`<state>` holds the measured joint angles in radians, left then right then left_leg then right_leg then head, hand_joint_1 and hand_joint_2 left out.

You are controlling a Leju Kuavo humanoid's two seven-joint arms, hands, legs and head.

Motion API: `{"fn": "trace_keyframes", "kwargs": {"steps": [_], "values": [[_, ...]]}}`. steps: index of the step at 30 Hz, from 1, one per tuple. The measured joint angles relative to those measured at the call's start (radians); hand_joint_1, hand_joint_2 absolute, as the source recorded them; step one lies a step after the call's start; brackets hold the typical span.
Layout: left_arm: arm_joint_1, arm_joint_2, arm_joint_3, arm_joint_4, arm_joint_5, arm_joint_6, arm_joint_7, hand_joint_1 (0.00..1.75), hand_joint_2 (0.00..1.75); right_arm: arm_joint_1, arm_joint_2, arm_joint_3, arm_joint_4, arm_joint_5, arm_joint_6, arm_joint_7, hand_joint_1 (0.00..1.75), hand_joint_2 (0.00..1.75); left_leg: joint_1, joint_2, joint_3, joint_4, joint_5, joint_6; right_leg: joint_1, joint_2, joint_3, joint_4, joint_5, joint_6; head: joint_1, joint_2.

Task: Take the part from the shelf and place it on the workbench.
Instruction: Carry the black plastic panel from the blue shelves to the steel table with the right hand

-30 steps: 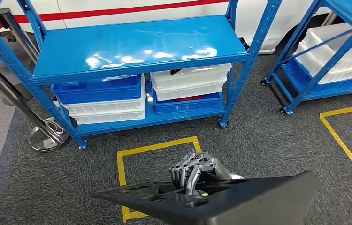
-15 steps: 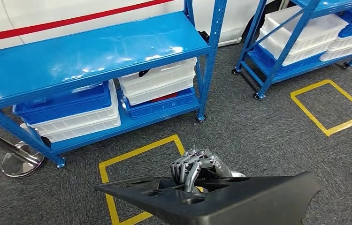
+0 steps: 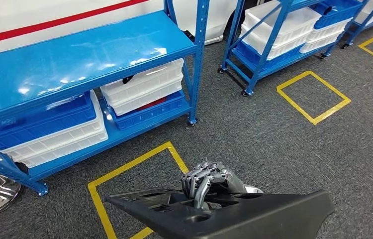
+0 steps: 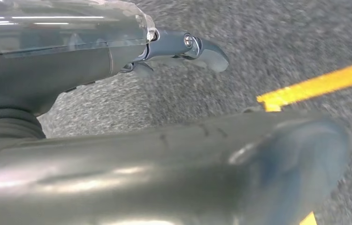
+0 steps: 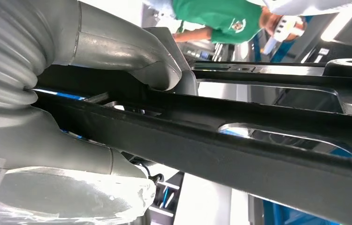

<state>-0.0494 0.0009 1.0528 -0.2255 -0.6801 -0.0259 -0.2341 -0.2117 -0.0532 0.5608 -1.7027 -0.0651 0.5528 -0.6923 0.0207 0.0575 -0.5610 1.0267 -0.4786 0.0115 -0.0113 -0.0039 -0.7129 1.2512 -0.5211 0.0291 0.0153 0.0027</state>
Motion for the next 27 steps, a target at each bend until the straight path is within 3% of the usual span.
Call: {"fn": "trace_keyframes", "kwargs": {"steps": [2, 4, 7, 9, 11, 13, 14, 15, 16, 18, 20, 22, 24, 26, 27], "values": [[-0.005, -0.002, 0.005, 0.0, 0.001, -0.008, -0.006, 0.0, 0.0, 0.001, -0.001, 0.0, -0.003, 0.005, -0.001, -0.002, 1.75, 1.75, -0.003, 0.018, 0.005, 0.0, -0.003, -0.004, 0.009, -0.04, 0.078, -0.146, 0.054, -0.013, 0.0, 0.0], [-0.009, -0.005, 0.007, 0.0, -0.003, -0.017, -0.009, 0.0, 0.0, -0.001, -0.001, 0.0, -0.008, 0.005, -0.002, -0.003, 1.75, 1.75, -0.005, 0.034, 0.009, -0.002, -0.006, -0.013, 0.021, -0.065, 0.113, -0.218, 0.069, -0.027, 0.0, 0.0], [-0.015, -0.006, 0.01, 0.0, -0.004, -0.023, -0.016, 0.0, 0.0, 0.002, -0.001, 0.0, -0.012, 0.004, -0.005, -0.004, 1.75, 1.75, -0.005, 0.052, 0.017, -0.007, -0.01, -0.029, 0.022, -0.037, 0.112, -0.229, 0.076, -0.043, -0.001, 0.0], [-0.017, -0.008, 0.012, 0.0, -0.003, -0.024, -0.02, 0.0, 0.0, 0.005, 0.002, 0.001, -0.017, 0.005, -0.01, -0.004, 1.75, 1.75, -0.004, 0.01, 0.003, 0.035, -0.043, -0.035, 0.014, -0.017, 0.118, -0.244, 0.085, -0.055, -0.003, 0.0], [-0.014, -0.008, 0.017, 0.0, -0.003, -0.023, -0.02, 0.0, 0.0, 0.009, 0.009, 0.002, -0.02, 0.006, -0.016, -0.005, 1.75, 1.75, -0.001, -0.04, -0.05, 0.152, -0.109, -0.037, 0.011, 0.005, 0.12, -0.249, 0.089, -0.063, -0.005, 0.0], [-0.009, -0.008, 0.021, 0.0, -0.004, -0.022, -0.019, 0.0, 0.0, 0.016, 0.013, 0.002, -0.02, 0.007, -0.018, -0.005, 1.75, 1.75, -0.001, -0.051, -0.102, 0.261, -0.146, -0.039, 0.012, 0.03, 0.118, -0.246, 0.089, -0.065, -0.005, 0.0], [-0.008, -0.008, 0.022, 0.0, -0.004, -0.021, -0.018, 0.0, 0.0, 0.018, 0.013, 0.002, -0.021, 0.008, -0.017, -0.005, 1.75, 1.75, 0.0, -0.052, -0.107, 0.266, -0.134, -0.04, 0.011, 0.044, 0.118, -0.242, 0.088, -0.064, -0.005, 0.0], [-0.009, -0.008, 0.023, 0.0, -0.004, -0.02, -0.017, 0.0, 0.0, 0.02, 0.013, 0.002, -0.021, 0.008, -0.017, -0.005, 1.75, 1.75, 0.001, -0.055, -0.093, 0.233, -0.103, -0.041, 0.01, 0.059, 0.117, -0.237, 0.087, -0.062, -0.005, 0.0], [-0.01, -0.008, 0.024, 0.0, -0.005, -0.019, -0.016, 0.0, 0.0, 0.022, 0.013, 0.002, -0.023, 0.008, -0.016, -0.004, 1.75, 1.75, 0.003, -0.065, -0.064, 0.165, -0.063, -0.041, 0.009, 0.073, 0.116, -0.23, 0.084, -0.058, -0.005, 0.0], [-0.012, -0.009, 0.025, 0.0, -0.009, -0.018, -0.011, 0.0, 0.0, 0.022, 0.013, 0.002, -0.028, 0.007, -0.014, -0.004, 1.75, 1.75, 0.007, -0.101, -0.012, 0.049, -0.017, -0.039, 0.008, 0.097, 0.108, -0.213, 0.077, -0.048, -0.005, 0.0], [-0.014, -0.01, 0.025, 0.0, -0.015, -0.018, -0.004, 0.0, 0.0, 0.025, 0.013, 0.002, -0.032, 0.004, -0.013, -0.003, 1.75, 1.75, 0.005, -0.115, 0.001, 0.018, -0.016, -0.032, 0.008, 0.115, 0.098, -0.205, 0.077, -0.036, -0.005, 0.0], [-0.016, -0.013, 0.025, 0.0, -0.022, -0.019, 0.0, 0.0, 0.0, 0.031, 0.012, 0.0, -0.035, 0.0, -0.012, -0.002, 1.75, 1.75, 0.003, -0.095, 0.002, 0.014, -0.009, -0.019, 0.005, 0.123, 0.092, -0.205, 0.08, -0.024, -0.005, 0.0], [-0.019, -0.017, 0.025, 0.0, -0.028, -0.02, 0.002, 0.0, 0.0, 0.039, 0.01, -0.004, -0.038, -0.001, -0.014, -0.003, 1.75, 1.75, 0.004, -0.074, 0.003, 0.007, -0.003, -0.005, 0.006, 0.079, 0.073, -0.168, 0.055, -0.014, 0.001, 0.0], [-0.016, -0.018, 0.025, 0.0, -0.031, -0.021, 0.002, 0.0, 0.0, 0.05, 0.008, -0.008, -0.04, 0.0, -0.018, -0.003, 1.75, 1.75, 0.002, -0.051, 0.003, 0.004, -0.002, 0.003, 0.006, 0.024, 0.019, -0.056, -0.006, -0.005, 0.008, 0.0], [-0.013, -0.018, 0.025, 0.0, -0.031, -0.021, 0.002, 0.0, 0.0, 0.057, 0.007, -0.009, -0.04, 0.004, -0.02, -0.003, 1.75, 1.75, 0.0, -0.039, 0.002, 0.004, -0.003, 0.004, 0.004, 0.015, -0.013, 0.009, -0.032, -0.002, 0.008, 0.0]]}}
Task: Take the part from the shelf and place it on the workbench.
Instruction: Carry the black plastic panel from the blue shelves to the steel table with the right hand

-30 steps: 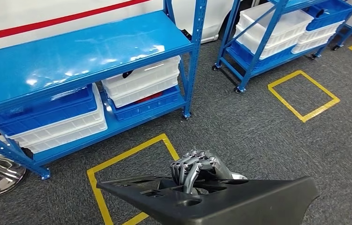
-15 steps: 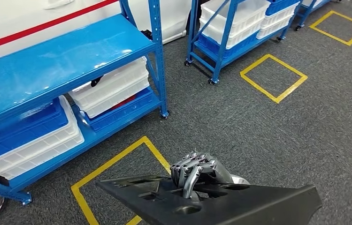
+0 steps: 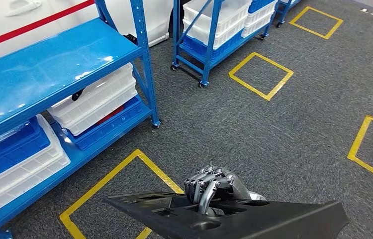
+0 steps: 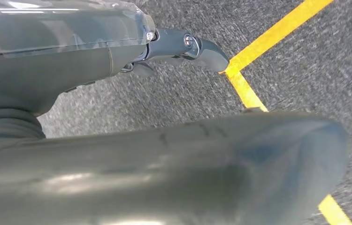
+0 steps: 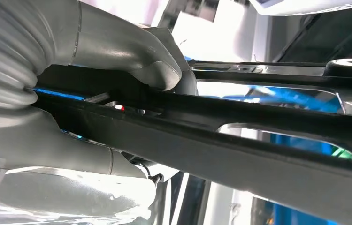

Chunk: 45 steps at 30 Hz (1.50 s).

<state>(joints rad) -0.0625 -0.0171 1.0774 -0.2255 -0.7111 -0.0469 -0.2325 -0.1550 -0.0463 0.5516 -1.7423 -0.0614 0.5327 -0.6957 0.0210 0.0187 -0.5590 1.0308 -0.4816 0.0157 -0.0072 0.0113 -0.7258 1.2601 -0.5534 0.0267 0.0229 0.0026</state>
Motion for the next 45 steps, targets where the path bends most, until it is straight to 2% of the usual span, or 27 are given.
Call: {"fn": "trace_keyframes", "kwargs": {"steps": [1, 3, 5, 7, 8, 10, 11, 13, 15, 16, 17, 18, 19, 21, 23, 25, 27, 30, 32, 33, 35, 36, 38, 39, 41, 43, 45], "values": [[0.002, 0.0, 0.0, 0.0, 0.0, 0.0, 0.0, 0.0, 0.0, 0.007, -0.002, -0.001, 0.0, 0.006, -0.003, 0.0, 1.75, 1.75, -0.001, 0.013, 0.0, 0.0, -0.001, 0.001, -0.002, -0.004, -0.025, 0.05, -0.015, 0.002, 0.0, 0.0], [0.003, 0.0, 0.0, 0.0, 0.0, 0.0, -0.002, 0.0, 0.0, 0.017, -0.007, -0.002, 0.0, 0.026, -0.013, 0.0, 1.75, 1.75, -0.003, 0.036, 0.001, 0.0, -0.004, 0.0, -0.003, -0.009, -0.021, 0.043, 0.008, 0.001, 0.0, 0.0], [0.001, 0.0, 0.0, 0.0, 0.0, -0.001, -0.003, 0.0, 0.0, 0.018, -0.012, -0.006, 0.0, 0.056, -0.036, 0.0, 1.75, 1.75, -0.004, 0.056, 0.007, 0.0, -0.008, -0.003, 0.002, -0.041, 0.052, -0.095, 0.07, -0.009, 0.0, 0.0], [0.001, 0.0, 0.0, 0.0, -0.002, -0.002, -0.003, 0.0, 0.0, 0.01, -0.018, -0.012, 0.002, 0.094, -0.067, 0.004, 1.75, 1.75, -0.007, 0.073, 0.012, -0.001, -0.012, -0.01, 0.015, -0.078, 0.11, -0.207, 0.103, -0.025, 0.0, 0.0], [0.0, 0.0, 0.0, 0.0, -0.004, -0.003, -0.003, 0.0, 0.0, 0.003, -0.023, -0.015, 0.005, 0.118, -0.085, 0.009, 1.75, 1.75, -0.008, 0.082, 0.014, -0.002, -0.014, -0.014, 0.02, -0.086, 0.117, -0.225, 0.103, -0.031, 0.0, 0.0], [-0.003, 0.0, 0.0, 0.0, -0.009, -0.004, -0.004, 0.0, 0.0, -0.014, -0.036, -0.026, 0.013, 0.171, -0.122, 0.022, 1.75, 1.75, -0.01, 0.102, 0.018, -0.007, -0.015, -0.024, 0.021, -0.063, 0.115, -0.231, 0.108, -0.041, 0.001, 0.0], [-0.005, 0.0, 0.0, 0.0, -0.012, -0.005, -0.005, 0.0, 0.0, -0.026, -0.044, -0.032, 0.018, 0.195, -0.138, 0.029, 1.75, 1.75, -0.01, 0.097, 0.019, -0.004, -0.02, -0.028, 0.018, -0.052, 0.119, -0.239, 0.113, -0.046, 0.0, 0.0], [-0.007, 0.0, 0.0, 0.0, -0.017, -0.009, -0.008, 0.0, 0.0, -0.058, -0.055, -0.044, 0.033, 0.226, -0.159, 0.037, 1.75, 1.75, -0.009, 0.051, -0.002, 0.052, -0.058, -0.033, 0.01, -0.03, 0.128, -0.258, 0.124, -0.057, -0.002, 0.0], [-0.004, -0.001, 0.0, 0.0, -0.02, -0.01, -0.01, 0.0, 0.0, -0.088, -0.062, -0.051, 0.049, 0.237, -0.169, 0.041, 1.75, 1.75, -0.007, 0.0, -0.064, 0.182, -0.12, -0.035, 0.007, -0.005, 0.13, -0.261, 0.128, -0.063, -0.004, 0.0], [-0.002, -0.001, 0.0, 0.0, -0.021, -0.01, -0.01, 0.0, 0.0, -0.096, -0.065, -0.054, 0.056, 0.24, -0.171, 0.042, 1.75, 1.75, -0.007, -0.009, -0.096, 0.241, -0.138, -0.036, 0.007, 0.009, 0.13, -0.26, 0.127, -0.063, -0.005, 0.0], [0.0, -0.001, 0.0, 0.0, -0.021, -0.01, -0.01, 0.0, 0.0, -0.1, -0.068, -0.056, 0.061, 0.242, -0.173, 0.043, 1.75, 1.75, -0.007, -0.012, -0.114, 0.269, -0.137, -0.038, 0.007, 0.023, 0.13, -0.258, 0.127, -0.063, -0.006, 0.0], [0.001, -0.001, 0.0, 0.0, -0.021, -0.01, -0.01, 0.0, 0.0, -0.102, -0.07, -0.057, 0.066, 0.244, -0.174, 0.044, 1.75, 1.75, -0.006, -0.013, -0.116, 0.262, -0.117, -0.039, 0.006, 0.037, 0.13, -0.256, 0.126, -0.061, -0.006, 0.0], [0.001, -0.001, 0.0, 0.0, -0.022, -0.011, -0.011, 0.0, 0.0, -0.105, -0.072, -0.058, 0.071, 0.247, -0.177, 0.045, 1.75, 1.75, -0.004, -0.017, -0.1, 0.215, -0.079, -0.04, 0.004, 0.051, 0.13, -0.251, 0.124, -0.058, -0.006, 0.0], [0.001, -0.001, 0.0, 0.0, -0.022, -0.015, -0.016, 0.0, 0.0, -0.12, -0.076, -0.062, 0.077, 0.25, -0.184, 0.045, 1.75, 1.75, 0.002, -0.051, -0.048, 0.085, -0.013, -0.041, 0.002, 0.076, 0.123, -0.233, 0.115, -0.048, -0.007, 0.0], [0.0, -0.001, 0.0, 0.0, -0.022, -0.019, -0.021, 0.0, 0.0, -0.146, -0.082, -0.074, 0.08, 0.246, -0.191, 0.045, 1.75, 1.75, 0.005, -0.079, -0.022, 0.02, 0.007, -0.036, 0.001, 0.099, 0.11, -0.217, 0.111, -0.035, -0.009, 0.0], [-0.003, -0.002, 0.0, 0.0, -0.02, -0.019, -0.023, 0.0, 0.0, -0.173, -0.09, -0.095, 0.079, 0.232, -0.19, 0.046, 1.75, 1.75, 0.002, -0.068, -0.022, 0.018, 0.006, -0.023, -0.003, 0.119, 0.101, -0.216, 0.115, -0.022, -0.01, 0.0], [-0.007, -0.005, 0.001, 0.0, -0.016, -0.016, -0.024, 0.0, 0.0, -0.193, -0.099, -0.125, 0.065, 0.201, -0.169, 0.051, 1.75, 1.75, 0.002, -0.047, -0.02, 0.012, 0.011, -0.009, -0.003, 0.096, 0.09, -0.198, 0.104, -0.012, -0.007, 0.0], [-0.007, -0.007, 0.005, 0.0, -0.01, -0.01, -0.022, 0.0, 0.0, -0.212, -0.106, -0.17, 0.029, 0.131, -0.118, 0.064, 1.75, 1.75, -0.001, -0.015, -0.017, 0.007, 0.012, 0.004, 0.0, 0.012, 0.014, -0.045, 0.026, -0.002, 0.001, 0.0], [-0.005, -0.007, 0.009, 0.0, -0.01, -0.006, -0.021, 0.0, 0.0, -0.212, -0.106, -0.189, 0.004, 0.096, -0.09, 0.074, 1.75, 1.75, -0.006, 0.01, -0.017, 0.007, 0.009, 0.007, -0.002, -0.005, -0.037, 0.05, -0.002, 0.0, 0.001, 0.0], [-0.004, -0.007, 0.011, 0.0, -0.01, -0.005, -0.02, 0.0, 0.0, -0.211, -0.106, -0.196, -0.008, 0.087, -0.082, 0.081, 1.75, 1.75, -0.007, 0.022, -0.015, 0.007, 0.007, 0.007, -0.002, -0.008, -0.038, 0.049, 0.011, -0.002, 0.001, 0.0], [-0.006, -0.009, 0.014, 0.0, -0.01, -0.004, -0.02, 0.0, 0.0, -0.21, -0.106, -0.207, -0.033, 0.08, -0.073, 0.1, 1.75, 1.75, -0.01, 0.042, -0.009, 0.007, 0.002, 0.006, 0.003, -0.024, 0.016, -0.056, 0.074, -0.013, 0.001, 0.0], [-0.006, -0.01, 0.016, 0.0, -0.01, -0.005, -0.02, 0.0, 0.0, -0.21, -0.106, -0.212, -0.045, 0.076, -0.072, 0.11, 1.75, 1.75, -0.012, 0.052, -0.005, 0.006, -0.002, 0.004, 0.011, -0.049, 0.053, -0.126, 0.099, -0.023, 0.001, 0.0], [-0.007, -0.013, 0.019, 0.0, -0.01, -0.007, -0.021, 0.0, 0.0, -0.213, -0.106, -0.22, -0.061, 0.066, -0.07, 0.125, 1.75, 1.75, -0.014, 0.07, 0.002, 0.003, -0.007, -0.003, 0.028, -0.085, 0.097, -0.215, 0.12, -0.039, 0.001, 0.0], [-0.008, -0.014, 0.02, 0.0, -0.01, -0.008, -0.021, 0.0, 0.0, -0.214, -0.106, -0.223, -0.065, 0.06, -0.069, 0.13, 1.75, 1.75, -0.015, 0.081, 0.004, 0.0, -0.008, -0.007, 0.033, -0.089, 0.099, -0.225, 0.117, -0.044, 0.001, 0.0], [-0.011, -0.015, 0.021, 0.0, -0.01, -0.009, -0.021, 0.0, 0.0, -0.214, -0.106, -0.23, -0.067, 0.051, -0.067, 0.138, 1.75, 1.75, -0.014, 0.096, 0.011, -0.004, -0.013, -0.017, 0.029, -0.063, 0.102, -0.237, 0.123, -0.051, 0.001, 0.0], [-0.013, -0.016, 0.023, 0.0, -0.01, -0.01, -0.021, 0.0, 0.0, -0.216, -0.106, -0.236, -0.066, 0.045, -0.063, 0.142, 1.75, 1.75, -0.014, 0.063, 0.0, 0.033, -0.04, -0.023, 0.021, -0.041, 0.114, -0.254, 0.13, -0.06, 0.002, 0.0], [-0.01, -0.017, 0.026, 0.0, -0.01, -0.011, -0.021, 0.0, 0.0, -0.219, -0.104, -0.236, -0.063, 0.04, -0.054, 0.148, 1.75, 1.75, -0.012, 0.008, -0.053, 0.145, -0.094, -0.026, 0.017, -0.018, 0.12, -0.261, 0.133, -0.066, 0.001, 0.0]]}}
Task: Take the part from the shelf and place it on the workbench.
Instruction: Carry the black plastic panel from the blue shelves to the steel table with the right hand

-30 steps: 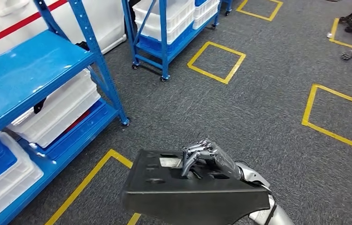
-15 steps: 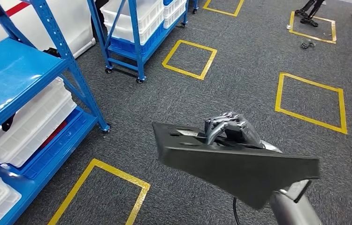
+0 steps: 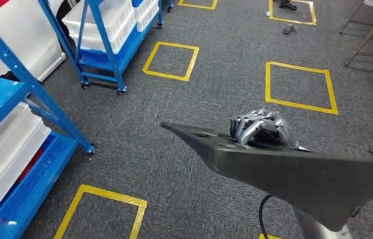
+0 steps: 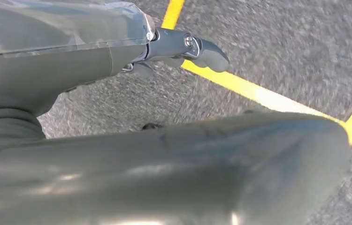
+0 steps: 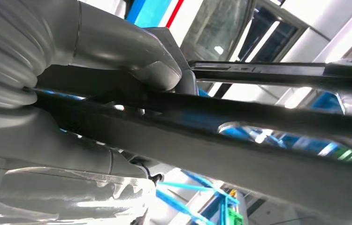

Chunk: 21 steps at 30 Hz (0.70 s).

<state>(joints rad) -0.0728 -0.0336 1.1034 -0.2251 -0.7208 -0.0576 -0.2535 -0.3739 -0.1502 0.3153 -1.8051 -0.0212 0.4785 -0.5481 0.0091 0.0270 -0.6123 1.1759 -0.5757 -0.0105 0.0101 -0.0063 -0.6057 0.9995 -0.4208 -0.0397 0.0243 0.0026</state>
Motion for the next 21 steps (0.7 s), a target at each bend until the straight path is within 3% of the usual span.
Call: {"fn": "trace_keyframes", "kwargs": {"steps": [2, 3, 5, 7, 9, 11, 12, 14, 15, 17, 18, 19, 21], "values": [[0.005, 0.0, 0.002, 0.0, 0.0, 0.0, 0.0, 0.0, 0.0, 0.0, 0.002, 0.001, 0.006, -0.003, 0.007, 0.01, 1.75, 1.75, 0.002, -0.018, -0.06, 0.103, -0.029, -0.004, 0.0, 0.029, 0.0, 0.002, -0.001, -0.002, -0.001, 0.0], [0.007, 0.0, 0.004, 0.0, 0.0, 0.0, 0.0, 0.0, 0.0, 0.0, 0.002, 0.002, 0.01, -0.003, 0.009, 0.016, 1.75, 1.75, 0.003, -0.019, -0.07, 0.109, -0.016, -0.007, -0.002, 0.044, 0.0, 0.005, -0.002, -0.001, -0.001, 0.0], [0.007, 0.0, 0.007, 0.0, 0.0, -0.001, 0.0, 0.0, 0.0, 0.001, 0.002, 0.005, 0.018, -0.002, 0.013, 0.026, 1.75, 1.75, 0.007, -0.028, -0.042, 0.023, 0.054, -0.01, -0.006, 0.073, 0.0, 0.016, -0.009, 0.005, -0.001, 0.0], [0.005, -0.001, 0.009, 0.0, 0.0, -0.003, 0.0, 0.0, 0.0, 0.001, 0.002, 0.013, 0.026, 0.001, 0.016, 0.035, 1.75, 1.75, 0.012, -0.063, 0.003, -0.086, 0.102, -0.011, -0.009, 0.096, -0.006, 0.034, -0.018, 0.015, -0.001, 0.0], [0.003, -0.002, 0.01, 0.0, 0.0, -0.003, 0.0, 0.0, 0.0, 0.006, 0.004, 0.026, 0.037, 0.005, 0.018, 0.04, 1.75, 1.75, 0.012, -0.082, 0.02, -0.124, 0.105, -0.004, -0.011, 0.115, -0.014, 0.044, -0.021, 0.027, -0.001, 0.0], [-0.001, -0.005, 0.013, 0.0, 0.0, -0.003, 0.0, 0.0, 0.0, 0.014, 0.005, 0.039, 0.05, 0.007, 0.018, 0.042, 1.75, 1.75, 0.008, -0.066, 0.023, -0.129, 0.11, 0.008, -0.014, 0.125, -0.019, 0.044, -0.02, 0.038, -0.001, 0.0], [-0.003, -0.006, 0.014, 0.0, 0.0, -0.003, 0.0, 0.0, 0.0, 0.017, 0.005, 0.044, 0.057, 0.007, 0.017, 0.041, 1.75, 1.75, 0.009, -0.057, 0.024, -0.133, 0.112, 0.015, -0.013, 0.112, -0.023, 0.051, -0.025, 0.043, 0.0, 0.0], [-0.004, -0.009, 0.016, 0.0, 0.0, -0.002, 0.0, 0.0, 0.0, 0.02, 0.007, 0.055, 0.07, -0.006, 0.02, 0.04, 1.75, 1.75, 0.01, -0.038, 0.027, -0.141, 0.116, 0.026, -0.013, 0.061, -0.053, 0.114, -0.061, 0.051, 0.003, 0.0], [-0.002, -0.009, 0.017, 0.0, 0.0, -0.002, 0.0, 0.0, 0.0, 0.021, 0.008, 0.06, 0.077, -0.016, 0.022, 0.04, 1.75, 1.75, 0.008, -0.028, 0.028, -0.143, 0.115, 0.029, -0.013, 0.036, -0.083, 0.173, -0.09, 0.055, 0.005, 0.0], [0.001, -0.01, 0.019, 0.0, 0.0, -0.001, 0.0, 0.0, 0.0, 0.026, 0.011, 0.07, 0.091, -0.044, 0.029, 0.042, 1.75, 1.75, 0.005, -0.005, 0.028, -0.143, 0.113, 0.032, -0.018, 0.016, -0.144, 0.289, -0.133, 0.061, 0.006, 0.0], [0.001, -0.01, 0.019, 0.0, -0.001, -0.001, 0.0, 0.0, 0.0, 0.032, 0.013, 0.075, 0.097, -0.059, 0.034, 0.043, 1.75, 1.75, 0.005, 0.007, 0.029, -0.143, 0.111, 0.033, -0.02, 0.012, -0.157, 0.31, -0.131, 0.062, 0.006, 0.0], [0.001, -0.011, 0.019, 0.0, -0.001, -0.003, 0.0, 0.0, 0.0, 0.037, 0.013, 0.079, 0.1, -0.075, 0.04, 0.045, 1.75, 1.75, 0.004, 0.018, 0.032, -0.143, 0.109, 0.032, -0.022, 0.008, -0.148, 0.289, -0.11, 0.061, 0.006, 0.0], [0.001, -0.013, 0.019, 0.0, -0.004, -0.007, -0.001, 0.0, 0.0, 0.045, 0.013, 0.084, 0.103, -0.104, 0.052, 0.048, 1.75, 1.75, 0.003, 0.037, 0.04, -0.143, 0.103, 0.029, -0.018, -0.022, -0.083, 0.16, -0.046, 0.053, 0.006, 0.0]]}}
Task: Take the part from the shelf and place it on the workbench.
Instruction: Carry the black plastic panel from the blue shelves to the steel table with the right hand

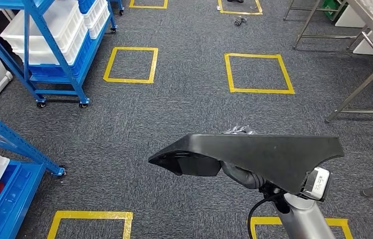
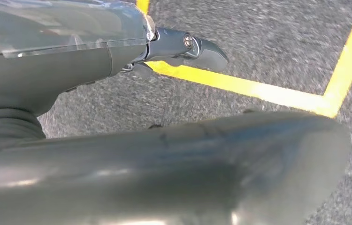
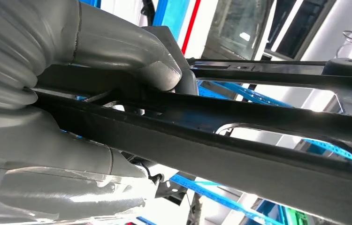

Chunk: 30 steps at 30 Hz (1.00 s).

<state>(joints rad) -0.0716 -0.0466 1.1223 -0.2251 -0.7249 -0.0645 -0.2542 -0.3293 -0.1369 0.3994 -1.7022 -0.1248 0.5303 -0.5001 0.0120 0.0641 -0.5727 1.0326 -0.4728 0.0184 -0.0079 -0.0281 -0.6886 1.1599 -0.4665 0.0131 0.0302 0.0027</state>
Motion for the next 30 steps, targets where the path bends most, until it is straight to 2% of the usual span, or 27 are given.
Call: {"fn": "trace_keyframes", "kwargs": {"steps": [2, 3, 5, 6, 8, 9, 10, 11, 12, 13, 14, 15, 16, 17, 18, 19, 20, 21, 23, 24, 25, 26, 27, 28, 29, 30], "values": [[0.0, -0.002, 0.0, 0.0, -0.002, -0.003, 0.0, 0.0, 0.0, 0.002, 0.001, 0.005, 0.0, -0.022, 0.009, 0.007, 1.75, 1.75, -0.003, 0.017, 0.008, -0.001, -0.007, -0.008, 0.013, -0.037, 0.053, -0.104, 0.03, -0.011, 0.0, 0.0], [0.0, -0.003, 0.0, 0.0, -0.003, -0.004, 0.0, 0.0, 0.0, 0.002, 0.002, 0.008, 0.0, -0.031, 0.013, 0.011, 1.75, 1.75, -0.004, 0.026, 0.01, -0.001, -0.01, -0.013, 0.019, -0.044, 0.061, -0.123, 0.029, -0.016, 0.0, 0.0], [-0.002, -0.005, 0.0, 0.0, -0.005, -0.004, 0.001, 0.0, 0.0, 0.006, 0.003, 0.014, -0.001, -0.046, 0.021, 0.021, 1.75, 1.75, -0.004, 0.045, 0.018, -0.005, -0.015, -0.025, 0.022, -0.021, 0.064, -0.13, 0.03, -0.025, -0.001, 0.0], [-0.003, -0.005, 0.001, 0.0, -0.006, -0.004, 0.001, 0.0, 0.0, 0.008, 0.003, 0.016, -0.003, -0.05, 0.024, 0.024, 1.75, 1.75, -0.002, 0.036, 0.02, -0.001, -0.022, -0.03, 0.019, -0.009, 0.068, -0.137, 0.032, -0.03, -0.001, 0.0], [-0.005, -0.007, 0.001, 0.0, -0.007, -0.004, 0.001, 0.0, 0.0, 0.01, 0.006, 0.021, -0.005, -0.057, 0.025, 0.028, 1.75, 1.75, 0.0, -0.009, 0.002, 0.053, -0.057, -0.036, 0.012, 0.013, 0.079, -0.151, 0.037, -0.043, -0.003, 0.0], [-0.003, -0.007, 0.001, 0.0, -0.008, -0.004, 0.001, 0.0, 0.0, 0.011, 0.008, 0.024, -0.005, -0.063, 0.026, 0.031, 1.75, 1.75, 0.002, -0.037, -0.025, 0.11, -0.087, -0.037, 0.011, 0.023, 0.082, -0.153, 0.037, -0.047, -0.004, 0.0], [-0.001, -0.007, 0.001, 0.0, -0.009, -0.004, 0.002, 0.0, 0.0, 0.012, 0.01, 0.028, -0.005, -0.07, 0.029, 0.035, 1.75, 1.75, 0.002, -0.05, -0.059, 0.177, -0.118, -0.038, 0.012, 0.035, 0.083, -0.153, 0.036, -0.051, -0.005, 0.0], [0.002, -0.008, 0.001, 0.0, -0.01, -0.005, 0.002, 0.0, 0.0, 0.015, 0.011, 0.032, -0.005, -0.078, 0.033, 0.039, 1.75, 1.75, 0.002, -0.055, -0.093, 0.237, -0.138, -0.039, 0.012, 0.049, 0.083, -0.152, 0.035, -0.052, -0.006, 0.0], [0.004, -0.008, 0.001, 0.0, -0.012, -0.005, 0.002, 0.0, 0.0, 0.018, 0.011, 0.036, -0.006, -0.085, 0.037, 0.044, 1.75, 1.75, 0.002, -0.056, -0.114, 0.27, -0.141, -0.041, 0.012, 0.064, 0.083, -0.149, 0.034, -0.052, -0.006, 0.0], [0.005, -0.008, 0.001, 0.0, -0.013, -0.005, 0.002, 0.0, 0.0, 0.022, 0.011, 0.04, -0.007, -0.09, 0.039, 0.048, 1.75, 1.75, 0.003, -0.057, -0.118, 0.265, -0.122, -0.042, 0.011, 0.079, 0.083, -0.146, 0.032, -0.051, -0.006, 0.0], [0.006, -0.008, 0.001, 0.0, -0.014, -0.006, 0.002, 0.0, 0.0, 0.025, 0.011, 0.043, -0.01, -0.094, 0.04, 0.052, 1.75, 1.75, 0.004, -0.062, -0.104, 0.223, -0.087, -0.042, 0.009, 0.094, 0.083, -0.14, 0.029, -0.048, -0.006, 0.0], [0.006, -0.008, 0.001, 0.0, -0.015, -0.006, 0.002, 0.0, 0.0, 0.028, 0.011, 0.045, -0.014, -0.098, 0.04, 0.055, 1.75, 1.75, 0.006, -0.075, -0.078, 0.157, -0.046, -0.043, 0.007, 0.107, 0.082, -0.133, 0.025, -0.044, -0.006, 0.0], [0.006, -0.008, 0.001, 0.0, -0.017, -0.007, 0.002, 0.0, 0.0, 0.031, 0.011, 0.047, -0.018, -0.103, 0.039, 0.056, 1.75, 1.75, 0.009, -0.097, -0.051, 0.094, -0.018, -0.044, 0.006, 0.12, 0.08, -0.123, 0.019, -0.038, -0.007, 0.0], [0.006, -0.008, 0.001, 0.0, -0.018, -0.007, 0.002, 0.0, 0.0, 0.035, 0.011, 0.049, -0.023, -0.108, 0.039, 0.058, 1.75, 1.75, 0.011, -0.115, -0.032, 0.049, -0.002, -0.043, 0.005, 0.131, 0.075, -0.115, 0.015, -0.033, -0.008, 0.0], [0.006, -0.008, 0.001, 0.0, -0.019, -0.007, 0.001, 0.0, 0.0, 0.04, 0.011, 0.05, -0.027, -0.112, 0.039, 0.057, 1.75, 1.75, 0.012, -0.127, -0.022, 0.026, 0.001, -0.041, 0.005, 0.141, 0.071, -0.11, 0.013, -0.027, -0.008, 0.0], [0.006, -0.008, 0.001, 0.0, -0.02, -0.006, 0.001, 0.0, 0.0, 0.047, 0.01, 0.051, -0.031, -0.116, 0.039, 0.056, 1.75, 1.75, 0.01, -0.128, -0.019, 0.021, -0.003, -0.036, 0.004, 0.151, 0.067, -0.109, 0.013, -0.02, -0.009, 0.0], [0.005, -0.009, 0.001, 0.0, -0.021, -0.005, 0.001, 0.0, 0.0, 0.055, 0.009, 0.051, -0.036, -0.118, 0.039, 0.054, 1.75, 1.75, 0.009, -0.118, -0.018, 0.02, -0.001, -0.03, 0.003, 0.16, 0.065, -0.111, 0.015, -0.015, -0.009, 0.0], [0.004, -0.01, 0.001, 0.0, -0.021, -0.004, 0.0, 0.0, 0.0, 0.063, 0.008, 0.051, -0.041, -0.12, 0.039, 0.052, 1.75, 1.75, 0.009, -0.108, -0.016, 0.016, 0.002, -0.023, 0.002, 0.15, 0.063, -0.109, 0.014, -0.01, -0.009, 0.0], [0.003, -0.012, 0.001, 0.0, -0.022, -0.004, 0.0, 0.0, 0.0, 0.072, 0.005, 0.051, -0.048, -0.121, 0.039, 0.048, 1.75, 1.75, 0.009, -0.085, -0.009, 0.005, 0.006, -0.01, 0.004, 0.096, 0.041, -0.064, -0.014, -0.001, -0.005, 0.0], [0.004, -0.012, 0.002, 0.0, -0.022, -0.004, -0.001, 0.0, 0.0, 0.074, 0.004, 0.051, -0.051, -0.122, 0.039, 0.047, 1.75, 1.75, 0.008, -0.072, -0.006, 0.001, 0.006, -0.004, 0.003, 0.062, 0.014, -0.01, -0.042, 0.003, -0.003, 0.0], [0.005, -0.012, 0.002, 0.0, -0.022, -0.004, -0.001, 0.0, 0.0, 0.076, 0.004, 0.051, -0.053, -0.122, 0.039, 0.047, 1.75, 1.75, 0.006, -0.06, -0.005, 0.0, 0.004, -0.001, 0.002, 0.043, -0.02, 0.056, -0.073, 0.008, -0.002, 0.0], [0.006, -0.012, 0.002, 0.0, -0.022, -0.004, -0.001, 0.0, 0.0, 0.079, 0.003, 0.051, -0.053, -0.122, 0.039, 0.047, 1.75, 1.75, 0.005, -0.047, -0.004, -0.001, 0.003, 0.0, 0.0, 0.036, -0.055, 0.119, -0.096, 0.01, -0.002, 0.0], [0.007, -0.012, 0.002, 0.0, -0.022, -0.003, -0.001, 0.0, 0.0, 0.083, 0.003, 0.051, -0.054, -0.122, 0.039, 0.047, 1.75, 1.75, 0.004, -0.034, -0.003, 0.0, 0.001, 0.0, -0.002, 0.034, -0.077, 0.156, -0.102, 0.012, -0.002, 0.0], [0.007, -0.012, 0.002, 0.0, -0.022, -0.003, -0.001, 0.0, 0.0, 0.087, 0.002, 0.051, -0.054, -0.122, 0.039, 0.047, 1.75, 1.75, 0.003, -0.022, 0.0, 0.0, -0.002, 0.0, -0.003, 0.032, -0.079, 0.154, -0.087, 0.012, -0.002, 0.0], [0.007, -0.012, 0.002, 0.0, -0.022, -0.003, -0.001, 0.0, 0.0, 0.089, 0.001, 0.051, -0.054, -0.122, 0.039, 0.046, 1.75, 1.75, 0.002, -0.011, 0.003, 0.0, -0.005, -0.001, -0.004, 0.029, -0.063, 0.118, -0.059, 0.011, -0.002, 0.0], [0.006, -0.012, 0.002, 0.0, -0.022, -0.003, -0.001, 0.0, 0.0, 0.09, 0.001, 0.051, -0.056, -0.122, 0.039, 0.045, 1.75, 1.75, 0.002, 0.0, 0.008, 0.0, -0.009, -0.003, -0.003, 0.017, -0.027, 0.048, -0.021, 0.007, -0.001, 0.0]]}}
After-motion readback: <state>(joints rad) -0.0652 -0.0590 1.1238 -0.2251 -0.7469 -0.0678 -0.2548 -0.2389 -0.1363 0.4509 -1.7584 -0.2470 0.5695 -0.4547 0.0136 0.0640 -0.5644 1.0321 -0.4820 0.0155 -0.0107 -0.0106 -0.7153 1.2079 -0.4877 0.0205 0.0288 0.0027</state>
